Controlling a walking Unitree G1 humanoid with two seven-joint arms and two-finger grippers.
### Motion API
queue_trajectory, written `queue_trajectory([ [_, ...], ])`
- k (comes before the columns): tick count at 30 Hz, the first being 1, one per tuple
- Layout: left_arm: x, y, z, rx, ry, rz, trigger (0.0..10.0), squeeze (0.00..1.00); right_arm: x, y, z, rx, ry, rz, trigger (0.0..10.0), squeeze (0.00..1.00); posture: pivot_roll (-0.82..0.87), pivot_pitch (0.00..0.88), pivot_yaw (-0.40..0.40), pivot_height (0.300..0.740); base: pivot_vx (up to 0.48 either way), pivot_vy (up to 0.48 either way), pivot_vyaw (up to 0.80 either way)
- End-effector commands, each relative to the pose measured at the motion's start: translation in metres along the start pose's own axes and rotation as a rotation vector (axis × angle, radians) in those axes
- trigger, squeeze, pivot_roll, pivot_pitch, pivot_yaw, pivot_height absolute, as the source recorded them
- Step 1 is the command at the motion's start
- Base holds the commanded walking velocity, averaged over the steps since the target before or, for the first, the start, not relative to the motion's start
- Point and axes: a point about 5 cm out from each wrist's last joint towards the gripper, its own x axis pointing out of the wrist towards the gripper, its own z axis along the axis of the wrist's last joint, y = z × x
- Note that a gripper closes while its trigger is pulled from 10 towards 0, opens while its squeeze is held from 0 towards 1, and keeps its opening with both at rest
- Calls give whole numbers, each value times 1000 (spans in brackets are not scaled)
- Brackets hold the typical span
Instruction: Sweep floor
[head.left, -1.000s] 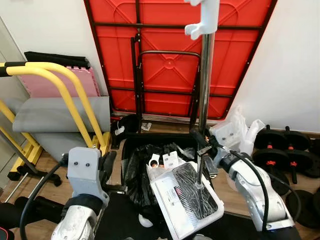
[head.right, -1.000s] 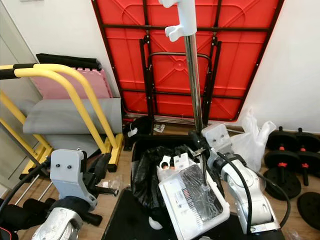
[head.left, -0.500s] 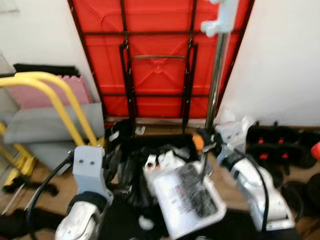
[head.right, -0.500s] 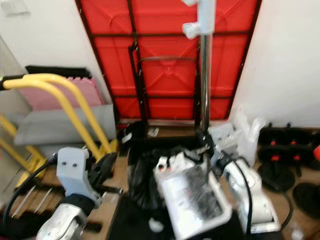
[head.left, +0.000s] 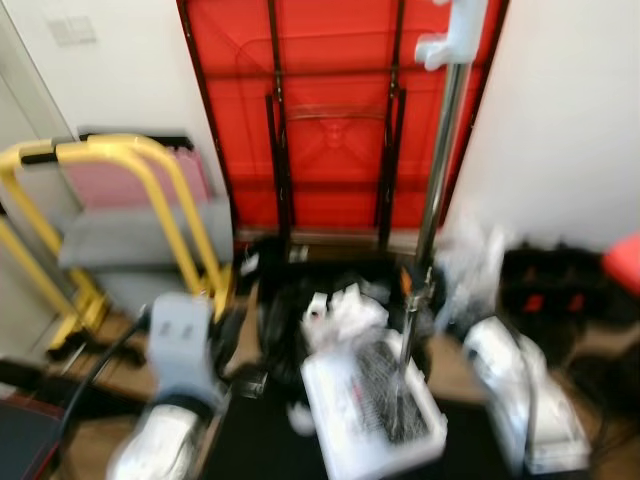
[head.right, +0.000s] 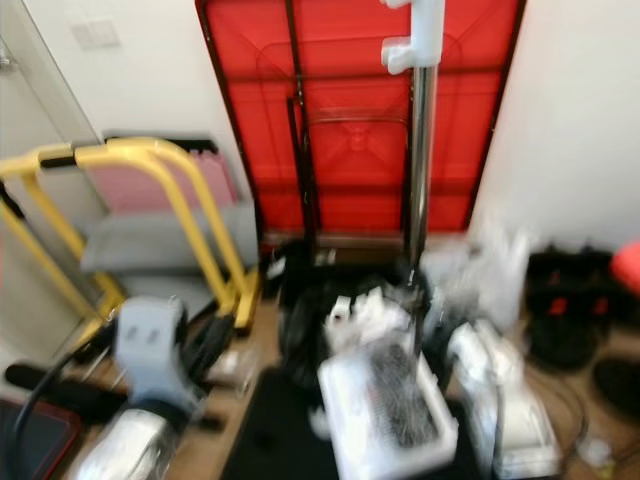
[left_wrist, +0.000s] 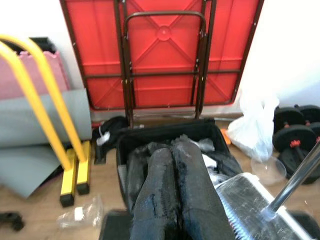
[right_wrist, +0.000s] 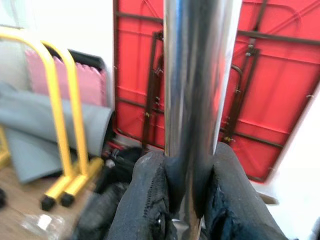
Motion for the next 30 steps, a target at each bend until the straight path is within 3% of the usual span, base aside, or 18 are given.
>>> queue_trajectory([
  [1, 0, 1, -1, 9, 9, -8, 10000, 0, 4, -5, 18, -24, -71, -39, 10000, 0, -66, 40, 20, 740, 0, 0, 0],
  [10, -1, 2, 3, 2, -2, -28, 10000, 0, 16, -32, 28, -41, -51, -193, 10000, 0, -61, 51, 23, 720, 0, 0, 0],
  [24, -2, 2, 6, -20, -8, -49, 10000, 0, 22, -43, 36, -72, -76, -240, 10000, 0, -59, 56, 23, 680, 0, 0, 0],
  [30, -3, 1, 8, -38, -17, -83, 10000, 0, 31, -78, 43, -133, -87, -346, 10000, 0, -50, 68, 20, 655, 0, 0, 0],
])
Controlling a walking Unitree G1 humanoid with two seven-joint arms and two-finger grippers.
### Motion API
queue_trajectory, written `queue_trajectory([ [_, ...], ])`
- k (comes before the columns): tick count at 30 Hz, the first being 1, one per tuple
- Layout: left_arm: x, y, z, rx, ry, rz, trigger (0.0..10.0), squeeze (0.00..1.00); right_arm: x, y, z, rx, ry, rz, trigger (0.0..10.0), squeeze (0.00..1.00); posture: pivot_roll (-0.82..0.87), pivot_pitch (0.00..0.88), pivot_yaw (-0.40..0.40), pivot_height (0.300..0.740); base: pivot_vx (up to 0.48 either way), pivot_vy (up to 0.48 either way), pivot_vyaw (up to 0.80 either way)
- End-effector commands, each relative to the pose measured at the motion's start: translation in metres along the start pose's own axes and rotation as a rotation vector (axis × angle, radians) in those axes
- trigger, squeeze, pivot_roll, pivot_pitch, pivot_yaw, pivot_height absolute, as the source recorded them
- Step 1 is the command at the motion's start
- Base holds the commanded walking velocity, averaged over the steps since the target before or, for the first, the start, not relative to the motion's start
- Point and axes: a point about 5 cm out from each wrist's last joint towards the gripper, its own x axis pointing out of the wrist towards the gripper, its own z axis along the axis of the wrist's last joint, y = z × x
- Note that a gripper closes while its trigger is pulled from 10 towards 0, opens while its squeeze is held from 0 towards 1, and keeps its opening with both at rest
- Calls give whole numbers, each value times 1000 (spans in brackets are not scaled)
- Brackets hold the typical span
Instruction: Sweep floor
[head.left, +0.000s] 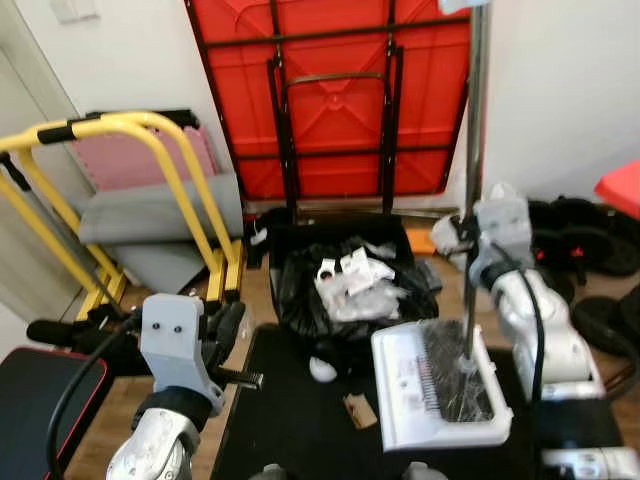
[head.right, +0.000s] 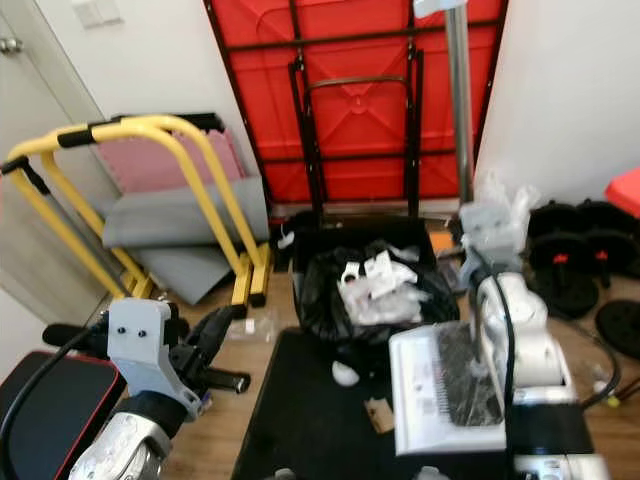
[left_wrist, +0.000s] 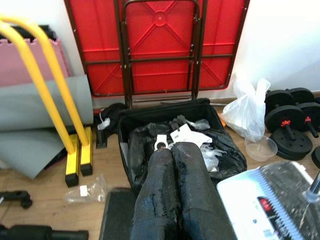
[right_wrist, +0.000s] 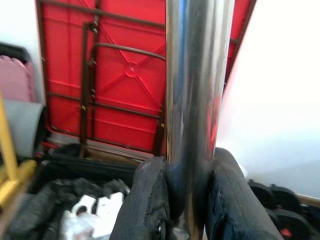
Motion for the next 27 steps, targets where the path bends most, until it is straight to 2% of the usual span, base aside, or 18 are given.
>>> queue_trajectory([
  [1, -2, -1, 0, 0, 10, -49, 10000, 0, 5, -12, 15, -27, -80, -58, 10000, 0, -50, 68, 20, 655, 0, 0, 0],
  [3, -3, -2, 0, -6, 14, -64, 10000, 0, 11, -28, 18, -49, -85, -115, 10000, 0, -46, 73, 22, 645, 0, 0, 0],
  [13, -7, -3, 0, -12, 28, -98, 10000, 0, 18, -55, 14, -69, -65, -206, 10000, 0, -32, 92, 34, 620, 0, 0, 0],
  [27, -12, -1, 2, -5, 40, -109, 10000, 0, 24, -65, 7, -88, -49, -247, 10000, 0, -10, 110, 49, 580, 0, 0, 0],
])
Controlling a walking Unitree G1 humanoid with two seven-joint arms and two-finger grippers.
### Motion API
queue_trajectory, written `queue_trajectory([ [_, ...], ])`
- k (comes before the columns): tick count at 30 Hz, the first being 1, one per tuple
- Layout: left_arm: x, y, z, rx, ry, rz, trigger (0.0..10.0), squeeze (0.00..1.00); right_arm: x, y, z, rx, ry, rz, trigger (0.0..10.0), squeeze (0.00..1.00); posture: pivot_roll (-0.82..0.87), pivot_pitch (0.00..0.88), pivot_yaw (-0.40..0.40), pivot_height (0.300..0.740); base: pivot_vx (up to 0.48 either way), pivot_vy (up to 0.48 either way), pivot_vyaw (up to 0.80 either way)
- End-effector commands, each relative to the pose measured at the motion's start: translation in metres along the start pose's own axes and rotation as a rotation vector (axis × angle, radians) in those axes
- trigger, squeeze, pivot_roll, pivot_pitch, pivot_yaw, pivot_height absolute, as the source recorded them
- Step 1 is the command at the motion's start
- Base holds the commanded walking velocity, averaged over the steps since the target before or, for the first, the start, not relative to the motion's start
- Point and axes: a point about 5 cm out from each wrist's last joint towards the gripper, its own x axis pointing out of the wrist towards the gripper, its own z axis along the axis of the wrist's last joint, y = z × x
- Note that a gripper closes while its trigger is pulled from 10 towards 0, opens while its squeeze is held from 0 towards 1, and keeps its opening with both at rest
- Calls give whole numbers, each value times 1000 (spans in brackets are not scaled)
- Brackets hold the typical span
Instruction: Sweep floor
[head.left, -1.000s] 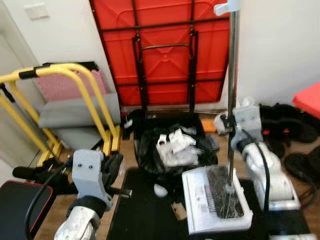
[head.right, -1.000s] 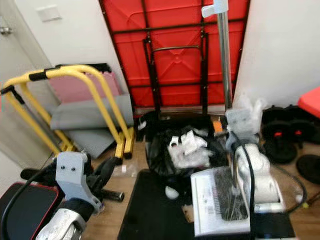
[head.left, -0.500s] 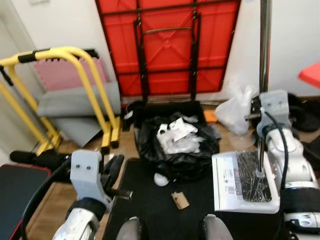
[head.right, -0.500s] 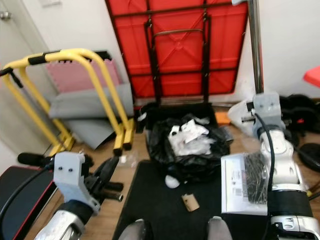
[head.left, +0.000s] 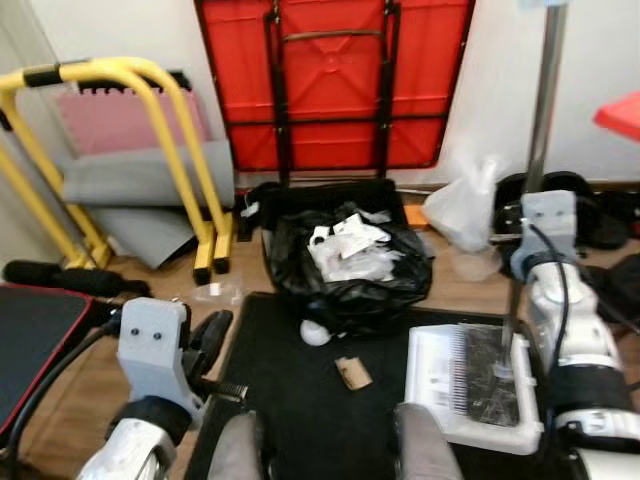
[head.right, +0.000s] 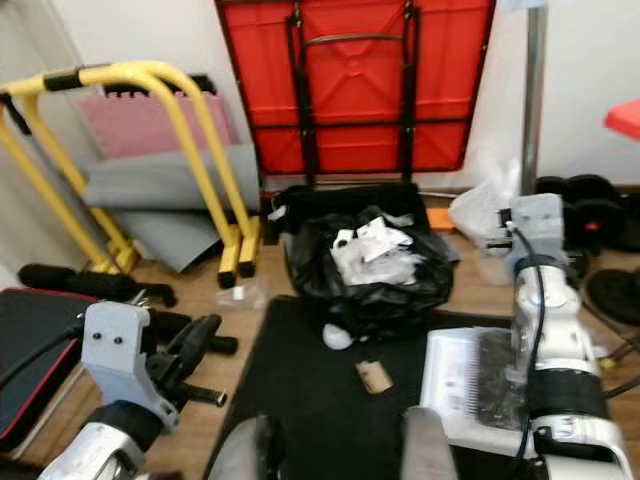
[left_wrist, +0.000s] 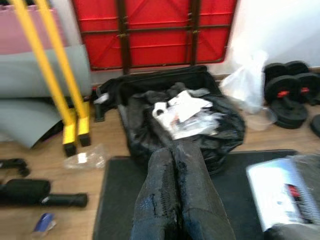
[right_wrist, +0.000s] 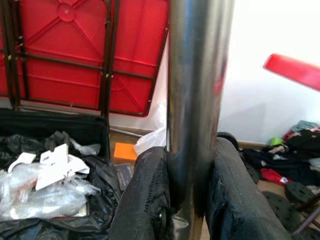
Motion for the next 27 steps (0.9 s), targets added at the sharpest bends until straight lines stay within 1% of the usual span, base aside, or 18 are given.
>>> queue_trajectory([
  [1, -2, -4, -1, 6, 14, -84, 10000, 0, 5, -4, 25, -7, -115, -21, 10000, 0, -10, 110, 49, 580, 0, 0, 0],
  [8, -3, -3, 0, 9, 18, -88, 10000, 0, 9, -7, 24, 1, -122, -29, 10000, 0, -5, 119, 57, 565, 0, 0, 0],
  [13, -5, -2, 1, 13, 22, -92, 10000, 0, 13, 1, 27, 60, -129, 27, 10000, 0, 5, 129, 61, 550, 0, 0, 0],
  [18, -7, -2, 2, 15, 26, -92, 10000, 0, 16, 4, 27, 72, -127, 40, 10000, 0, 8, 137, 63, 535, 0, 0, 0],
  [21, -7, -2, 2, 15, 26, -92, 10000, 0, 16, 4, 27, 72, -127, 40, 10000, 0, 8, 137, 63, 535, 0, 0, 0],
  [22, -8, -2, 3, 16, 27, -93, 10000, 0, 17, 4, 26, 96, -120, 39, 10000, 0, 8, 140, 65, 530, 0, 0, 0],
  [23, -8, -2, 3, 16, 27, -93, 10000, 0, 17, 4, 26, 96, -120, 39, 10000, 0, 8, 140, 65, 530, 0, 0, 0],
  [24, -8, -2, 3, 16, 28, -93, 10000, 0, 18, 7, 26, 129, -112, 45, 10000, 0, 10, 142, 65, 525, 0, 0, 0],
  [25, -8, -2, 3, 16, 28, -93, 10000, 0, 18, 7, 26, 129, -112, 45, 10000, 0, 10, 142, 65, 525, 0, 0, 0],
  [27, -9, -2, 4, 18, 30, -94, 10000, 0, 17, 14, 24, 155, -97, 71, 10000, 0, 14, 145, 64, 515, 0, 0, 0],
])
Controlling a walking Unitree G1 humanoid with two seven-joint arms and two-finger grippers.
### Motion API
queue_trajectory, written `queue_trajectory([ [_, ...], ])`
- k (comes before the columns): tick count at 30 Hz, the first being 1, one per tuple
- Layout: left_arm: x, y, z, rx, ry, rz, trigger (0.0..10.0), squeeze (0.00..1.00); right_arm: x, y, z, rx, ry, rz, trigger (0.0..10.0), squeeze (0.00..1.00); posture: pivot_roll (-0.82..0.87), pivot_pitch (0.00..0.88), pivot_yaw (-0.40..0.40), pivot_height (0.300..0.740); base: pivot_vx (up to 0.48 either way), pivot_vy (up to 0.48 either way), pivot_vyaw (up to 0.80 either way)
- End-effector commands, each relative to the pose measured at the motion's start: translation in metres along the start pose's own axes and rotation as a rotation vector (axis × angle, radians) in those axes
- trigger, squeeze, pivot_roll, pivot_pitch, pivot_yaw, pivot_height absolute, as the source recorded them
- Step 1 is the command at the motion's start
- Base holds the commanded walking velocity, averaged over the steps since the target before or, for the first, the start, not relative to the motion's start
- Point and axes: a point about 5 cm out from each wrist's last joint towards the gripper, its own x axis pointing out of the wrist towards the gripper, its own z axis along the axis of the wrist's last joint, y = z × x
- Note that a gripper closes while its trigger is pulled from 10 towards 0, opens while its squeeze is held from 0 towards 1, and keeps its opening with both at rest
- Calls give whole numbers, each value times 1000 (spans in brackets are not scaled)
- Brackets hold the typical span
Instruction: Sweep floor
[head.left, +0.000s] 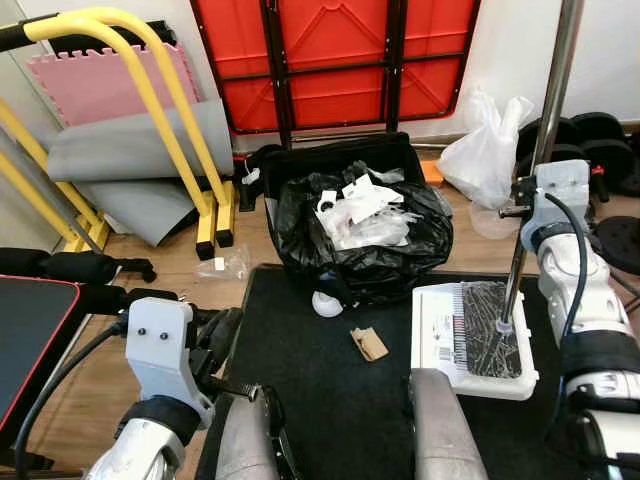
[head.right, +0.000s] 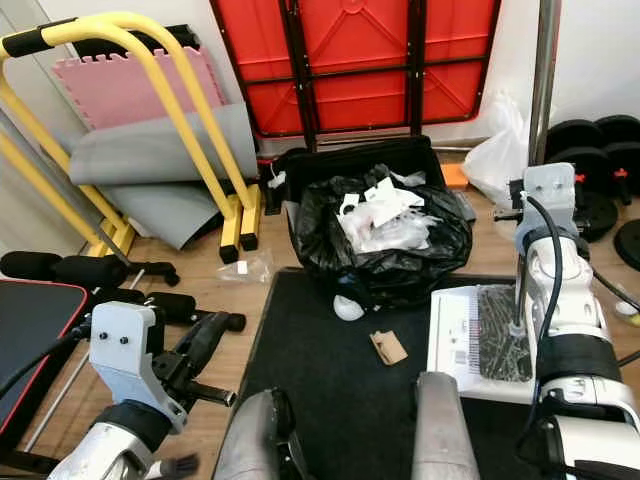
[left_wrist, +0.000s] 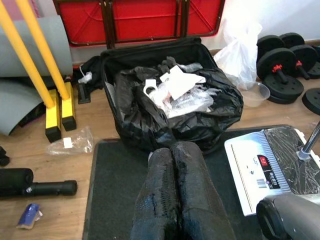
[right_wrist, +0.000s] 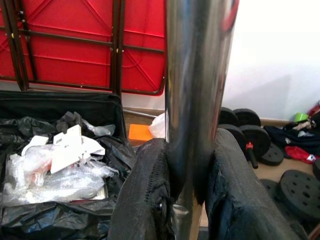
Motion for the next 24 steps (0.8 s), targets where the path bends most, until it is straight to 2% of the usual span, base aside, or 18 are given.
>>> queue_trajectory([
  [1, -2, -2, 1, 13, 9, -69, 10000, 0, 4, 3, 15, 37, -66, 6, 10000, 0, 14, 145, 64, 515, 0, 0, 0],
  [11, -2, -2, 2, 15, 9, -70, 10000, 0, 4, 4, 10, 44, -52, 20, 10000, 0, 12, 149, 66, 485, 0, 0, 0],
  [20, -3, -2, 3, 15, 10, -71, 10000, 0, 5, 5, 16, 49, -97, 24, 10000, 0, 13, 151, 68, 455, 0, 0, 0],
  [21, -3, -2, 3, 15, 12, -72, 10000, 0, 4, 2, 19, 101, -133, 15, 10000, 0, 10, 153, 73, 455, 0, 0, 0],
  [24, -3, -2, 3, 15, 12, -74, 10000, 0, 3, 1, 18, 137, -141, 14, 10000, 47, 10, 153, 73, 455, 0, 0, 0],
])
